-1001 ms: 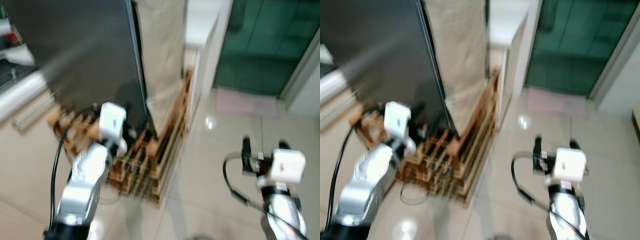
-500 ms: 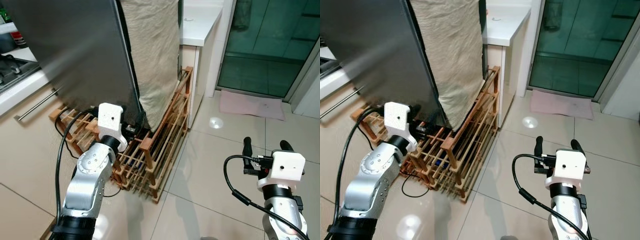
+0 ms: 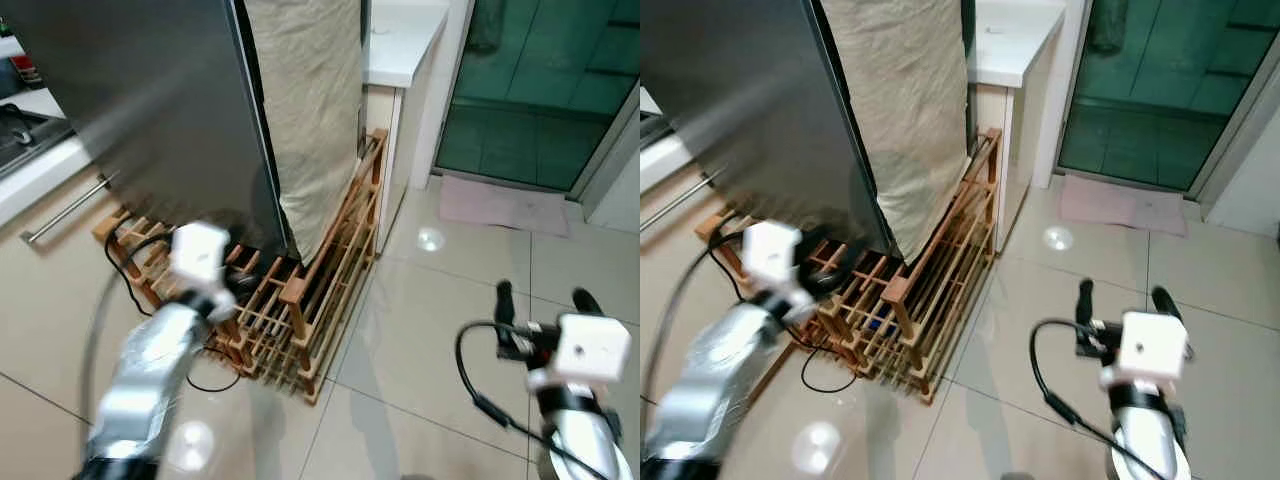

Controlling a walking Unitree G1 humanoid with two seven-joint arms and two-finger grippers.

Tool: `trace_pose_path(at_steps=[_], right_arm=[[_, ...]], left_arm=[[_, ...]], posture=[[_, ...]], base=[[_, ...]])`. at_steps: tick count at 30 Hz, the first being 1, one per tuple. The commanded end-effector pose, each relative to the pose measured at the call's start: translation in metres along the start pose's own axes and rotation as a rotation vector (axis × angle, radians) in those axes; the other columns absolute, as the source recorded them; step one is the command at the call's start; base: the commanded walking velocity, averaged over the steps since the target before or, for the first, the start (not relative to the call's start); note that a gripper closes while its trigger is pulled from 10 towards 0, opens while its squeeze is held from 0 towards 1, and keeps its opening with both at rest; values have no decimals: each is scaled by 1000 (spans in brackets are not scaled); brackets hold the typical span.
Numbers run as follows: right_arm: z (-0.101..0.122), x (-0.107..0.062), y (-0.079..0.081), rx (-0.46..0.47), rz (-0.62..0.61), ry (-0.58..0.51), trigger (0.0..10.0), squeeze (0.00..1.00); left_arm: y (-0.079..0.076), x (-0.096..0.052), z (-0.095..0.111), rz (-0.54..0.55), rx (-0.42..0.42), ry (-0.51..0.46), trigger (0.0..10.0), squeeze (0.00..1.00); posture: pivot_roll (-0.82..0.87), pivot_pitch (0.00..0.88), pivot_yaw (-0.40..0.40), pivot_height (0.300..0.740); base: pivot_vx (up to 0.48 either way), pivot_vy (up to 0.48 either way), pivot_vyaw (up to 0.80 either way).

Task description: Restocking fridge

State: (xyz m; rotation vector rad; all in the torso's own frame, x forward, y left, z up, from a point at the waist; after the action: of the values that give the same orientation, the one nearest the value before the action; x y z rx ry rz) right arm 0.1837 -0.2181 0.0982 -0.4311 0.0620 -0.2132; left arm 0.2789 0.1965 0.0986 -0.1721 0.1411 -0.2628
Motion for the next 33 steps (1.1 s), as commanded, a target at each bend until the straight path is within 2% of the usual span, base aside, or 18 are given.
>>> trace_pose_path(at_steps=[1, 2, 4, 5, 6, 8, 10, 12, 15, 18, 20, 23, 33], right_arm=[[4, -3, 1, 6, -1, -39, 10000, 0], [4, -3, 1, 6, -1, -39, 10000, 0], [7, 3, 1, 0, -31, -64, 10000, 0], [7, 3, 1, 0, -31, -64, 10000, 0], [12, 11, -1, 16, -63, -73, 10000, 0], [14, 16, -4, 30, -91, -67, 10000, 0], [7, 20, -11, 59, -138, -21, 10000, 0], [1, 24, -13, 71, -156, 1, 10000, 0], [-3, 27, -13, 71, -160, 7, 10000, 0], [-3, 27, -9, 64, -149, -1, 10000, 0], [-3, 27, -9, 63, -149, 0, 10000, 0], [-5, 26, -10, 53, -152, 6, 10000, 0], [-2, 33, -8, 32, -136, -19, 10000, 0]], left_arm=[[0, -5, 6, 60, 38, -42, 10000, 0], [0, -5, 6, 60, 38, -42, 10000, 0], [0, 2, 12, 155, 0, -93, 10000, 0], [0, 2, 12, 155, 0, -93, 10000, 0], [-1, 11, 19, 208, -94, -132, 10000, 0], [-5, 14, 23, 220, -134, -144, 10000, 0], [-7, 15, 21, 230, -154, -129, 10000, 0], [-11, 16, 20, 213, -112, -121, 10000, 0], [-18, 20, 22, 173, -114, -126, 10000, 0], [-28, 24, 23, 100, -80, -112, 10000, 0], [-30, 25, 22, 82, -88, -107, 10000, 0], [-42, 24, 26, -1, -101, -127, 10000, 0], [-56, 23, 39, -40, -93, -182, 10000, 0]], posture=[[-194, 0, 65, 740], [-194, 0, 65, 740], [-189, 0, 60, 740], [-189, 0, 60, 740], [-189, 0, 57, 740], [-186, 0, 52, 740], [-177, 0, 47, 740], [-171, 0, 43, 740], [-166, 0, 43, 740], [-173, 0, 45, 740], [-177, 0, 47, 740], [-186, 0, 52, 740], [-177, 0, 45, 740]], base=[[0, 0, 0], [0, 0, 0], [0, 0, 0], [0, 0, 0], [0, 0, 0], [0, 0, 0], [0, 0, 0], [0, 0, 0], [0, 0, 0], [0, 0, 0], [0, 0, 0], [0, 0, 0], [463, 0, 0]])
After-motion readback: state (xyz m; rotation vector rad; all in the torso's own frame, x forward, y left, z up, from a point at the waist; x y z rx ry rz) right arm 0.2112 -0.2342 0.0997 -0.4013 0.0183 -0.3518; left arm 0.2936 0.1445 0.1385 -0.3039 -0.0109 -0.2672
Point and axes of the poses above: a point about 5 cm out from each wrist's last joint towards the gripper, its own x axis pointing out of the wrist towards the gripper, its own z axis along the axis of the wrist's last joint, y = z × x, the point moved 4 cm from there along x, pointing out of the wrist towards the gripper, and after that the axes turned 14 degrees about -x, right-handed, at the moved point
